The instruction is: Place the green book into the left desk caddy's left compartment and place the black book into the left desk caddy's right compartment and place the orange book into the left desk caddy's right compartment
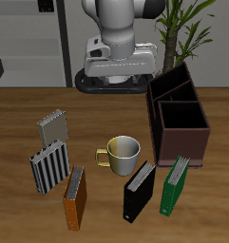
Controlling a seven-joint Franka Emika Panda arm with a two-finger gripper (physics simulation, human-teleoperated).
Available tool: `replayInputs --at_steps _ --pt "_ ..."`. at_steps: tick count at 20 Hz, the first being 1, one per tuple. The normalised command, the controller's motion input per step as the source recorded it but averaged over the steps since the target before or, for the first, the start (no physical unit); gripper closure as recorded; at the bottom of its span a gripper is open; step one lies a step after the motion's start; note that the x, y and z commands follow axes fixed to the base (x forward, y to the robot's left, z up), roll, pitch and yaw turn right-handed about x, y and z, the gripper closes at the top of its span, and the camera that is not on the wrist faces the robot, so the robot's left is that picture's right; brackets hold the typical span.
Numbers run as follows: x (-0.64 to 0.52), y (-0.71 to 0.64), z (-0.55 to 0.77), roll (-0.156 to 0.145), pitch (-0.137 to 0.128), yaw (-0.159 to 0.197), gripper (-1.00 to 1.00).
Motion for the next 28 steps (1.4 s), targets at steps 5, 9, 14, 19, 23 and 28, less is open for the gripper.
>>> replayInputs --at_steps 5,9,14,19,23,28 --pt "-0.01 -0.02 0.00 -0.023 -0.006 -0.035 -1.00" --pt "0.08 0.16 0.06 0.018 -0.003 0.004 -1.00" --pt "0.22 0.19 0.10 -0.020 -0.016 0.006 -1.00" --pt "0.29 0.24 0.19 0.002 -0.027 0.001 -1.00" --pt "0.32 0.24 0.14 -0.022 -0.027 -0.017 -1.00" --pt "0.38 0.35 0.07 0.010 -0.028 0.018 -1.00"
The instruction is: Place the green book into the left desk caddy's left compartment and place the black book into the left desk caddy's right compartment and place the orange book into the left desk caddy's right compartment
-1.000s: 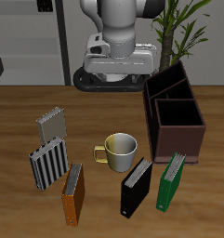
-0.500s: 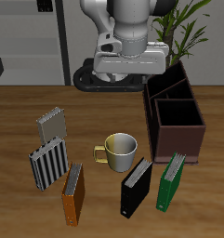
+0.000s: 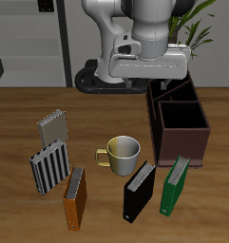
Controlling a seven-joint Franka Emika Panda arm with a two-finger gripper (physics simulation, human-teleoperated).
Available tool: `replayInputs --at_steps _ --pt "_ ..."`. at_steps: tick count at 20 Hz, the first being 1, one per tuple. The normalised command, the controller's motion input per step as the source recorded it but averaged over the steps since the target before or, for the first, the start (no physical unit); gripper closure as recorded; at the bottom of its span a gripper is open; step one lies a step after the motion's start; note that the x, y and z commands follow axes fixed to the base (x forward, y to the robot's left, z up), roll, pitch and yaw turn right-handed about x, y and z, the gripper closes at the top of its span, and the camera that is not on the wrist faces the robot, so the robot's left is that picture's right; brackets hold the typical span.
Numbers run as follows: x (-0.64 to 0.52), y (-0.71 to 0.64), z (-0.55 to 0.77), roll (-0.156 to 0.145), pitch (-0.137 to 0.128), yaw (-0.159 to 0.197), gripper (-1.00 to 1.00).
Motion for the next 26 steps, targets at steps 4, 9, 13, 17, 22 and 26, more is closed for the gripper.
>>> replayInputs --at_steps 4,9,13,17,22,26 --pt "0.33 0.29 0.07 -0.005 -0.009 0.006 -1.00" --pt "0.37 0.28 0.11 -0.021 -0.006 -0.013 -1.00" --pt "0.28 0.17 0.12 -0.054 -0.034 -0.028 -1.00" --pt "0.31 0.20 0.00 0.007 0.010 -0.022 -1.00" --pt "0.31 0.08 0.05 -0.014 -0.032 0.001 -1.00" --pt "0.26 0.00 -0.10 0.023 0.020 0.017 -1.00"
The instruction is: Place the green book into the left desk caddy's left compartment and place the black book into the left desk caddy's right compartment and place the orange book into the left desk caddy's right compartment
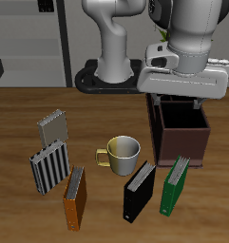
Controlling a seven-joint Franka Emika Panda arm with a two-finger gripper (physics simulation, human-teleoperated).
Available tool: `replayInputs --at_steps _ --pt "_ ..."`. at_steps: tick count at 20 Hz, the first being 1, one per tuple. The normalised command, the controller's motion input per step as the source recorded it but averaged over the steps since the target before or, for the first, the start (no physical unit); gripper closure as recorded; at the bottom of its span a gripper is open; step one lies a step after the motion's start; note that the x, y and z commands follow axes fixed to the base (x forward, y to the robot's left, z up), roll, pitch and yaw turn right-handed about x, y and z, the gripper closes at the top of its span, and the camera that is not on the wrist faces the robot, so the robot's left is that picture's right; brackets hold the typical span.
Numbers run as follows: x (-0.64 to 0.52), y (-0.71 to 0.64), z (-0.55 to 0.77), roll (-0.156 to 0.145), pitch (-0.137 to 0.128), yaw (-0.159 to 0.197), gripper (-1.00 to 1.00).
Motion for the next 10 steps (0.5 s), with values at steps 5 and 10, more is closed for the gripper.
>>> replayInputs --at_steps 5,10 --pt "0.12 -0.01 -0.05 -0.019 -0.032 -0.040 -1.00" --pt "0.02 0.17 -0.22 0.036 -0.049 -0.053 -1.00"
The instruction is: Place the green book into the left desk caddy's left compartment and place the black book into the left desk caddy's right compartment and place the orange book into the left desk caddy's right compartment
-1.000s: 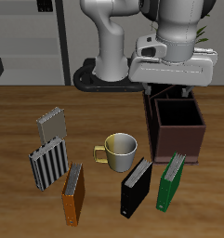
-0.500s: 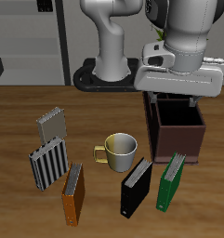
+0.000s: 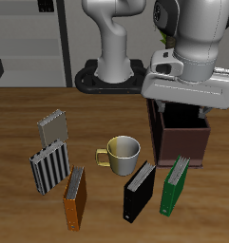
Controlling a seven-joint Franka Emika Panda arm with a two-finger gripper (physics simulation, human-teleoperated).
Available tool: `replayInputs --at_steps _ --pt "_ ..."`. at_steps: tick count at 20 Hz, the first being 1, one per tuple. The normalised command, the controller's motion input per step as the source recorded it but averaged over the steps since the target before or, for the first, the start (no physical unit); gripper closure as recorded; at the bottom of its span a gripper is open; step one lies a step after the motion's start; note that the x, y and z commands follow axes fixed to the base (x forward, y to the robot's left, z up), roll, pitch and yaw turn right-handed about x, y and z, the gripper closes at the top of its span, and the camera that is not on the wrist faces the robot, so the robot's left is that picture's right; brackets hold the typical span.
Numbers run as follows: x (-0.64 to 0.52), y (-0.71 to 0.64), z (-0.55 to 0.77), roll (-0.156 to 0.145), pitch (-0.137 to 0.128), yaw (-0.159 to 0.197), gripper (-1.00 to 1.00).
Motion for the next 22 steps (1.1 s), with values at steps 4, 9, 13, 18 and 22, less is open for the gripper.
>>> replayInputs --at_steps 4,9,13,18,22 --pt "0.10 0.07 -0.31 0.026 0.012 -0.020 -1.00" --pt "0.10 0.01 -0.21 0.015 0.003 -0.032 -1.00" --pt "0.09 -0.10 -0.08 -0.012 -0.032 -0.032 -1.00" --pt "0.09 -0.03 -0.10 0.014 -0.017 -0.047 -1.00" --pt "0.10 0.00 -0.25 0.006 -0.004 -0.026 -1.00"
